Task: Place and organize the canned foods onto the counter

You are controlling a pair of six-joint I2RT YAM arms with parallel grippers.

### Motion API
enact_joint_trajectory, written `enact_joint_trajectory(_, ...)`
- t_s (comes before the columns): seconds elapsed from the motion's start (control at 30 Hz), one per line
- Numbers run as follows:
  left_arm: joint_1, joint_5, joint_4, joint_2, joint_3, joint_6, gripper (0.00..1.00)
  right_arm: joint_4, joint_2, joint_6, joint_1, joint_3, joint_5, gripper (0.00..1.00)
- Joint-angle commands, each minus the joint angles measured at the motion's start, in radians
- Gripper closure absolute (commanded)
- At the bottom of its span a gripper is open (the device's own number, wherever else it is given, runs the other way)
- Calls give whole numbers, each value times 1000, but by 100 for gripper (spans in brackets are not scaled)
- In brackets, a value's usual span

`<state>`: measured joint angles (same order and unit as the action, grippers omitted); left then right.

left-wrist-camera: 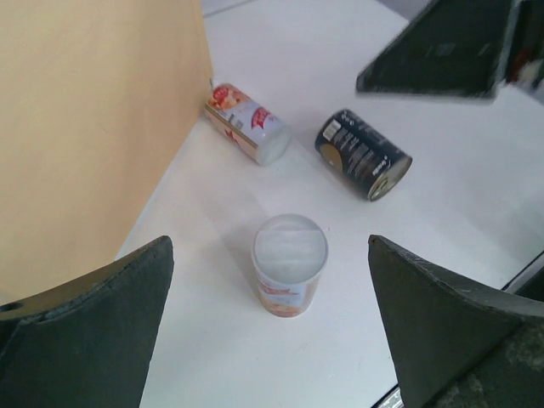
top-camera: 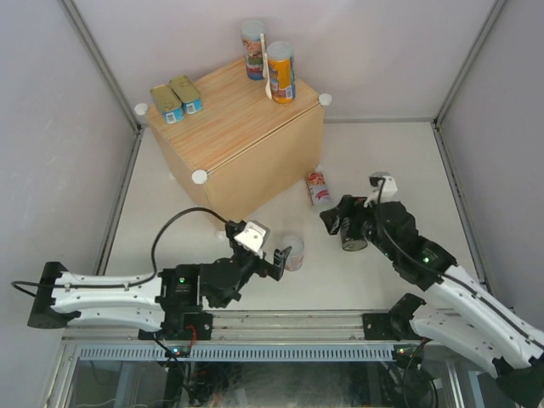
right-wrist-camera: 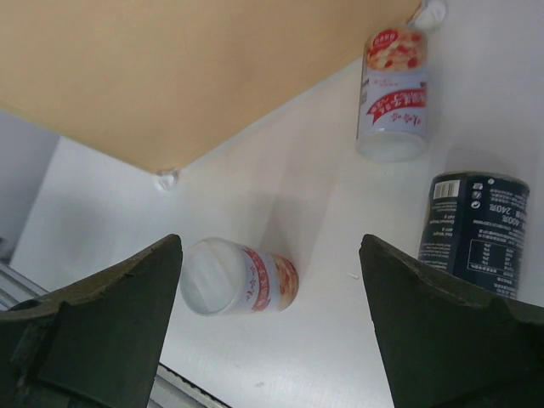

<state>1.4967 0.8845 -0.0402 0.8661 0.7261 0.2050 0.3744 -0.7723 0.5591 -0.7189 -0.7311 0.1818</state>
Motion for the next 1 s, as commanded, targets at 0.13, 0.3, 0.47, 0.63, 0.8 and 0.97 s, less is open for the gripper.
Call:
enact_joint_trajectory(0.13,5,-64,223,140,-93,39,0,-47,214,52,43,36,45,16)
enact_joint_trajectory(0.3,-28,-135,368,223,-162,50,0,-15,294,41,50,41,70,15)
enact_joint_trajectory(0.47,-91,-219,502,275,-236,68,0,0,325,24,52,42,84,15)
enact_joint_trajectory(0.63,-132,-268,631,347,-281,45,0,-1,327,23,52,42,74,15)
enact_joint_trajectory(0.8,-159,-294,721,428,-295,14,0,-13,330,19,52,42,66,15)
enact_joint_trajectory(0.97,-186,-289,791,480,-305,-3,0,-23,329,17,53,42,63,15)
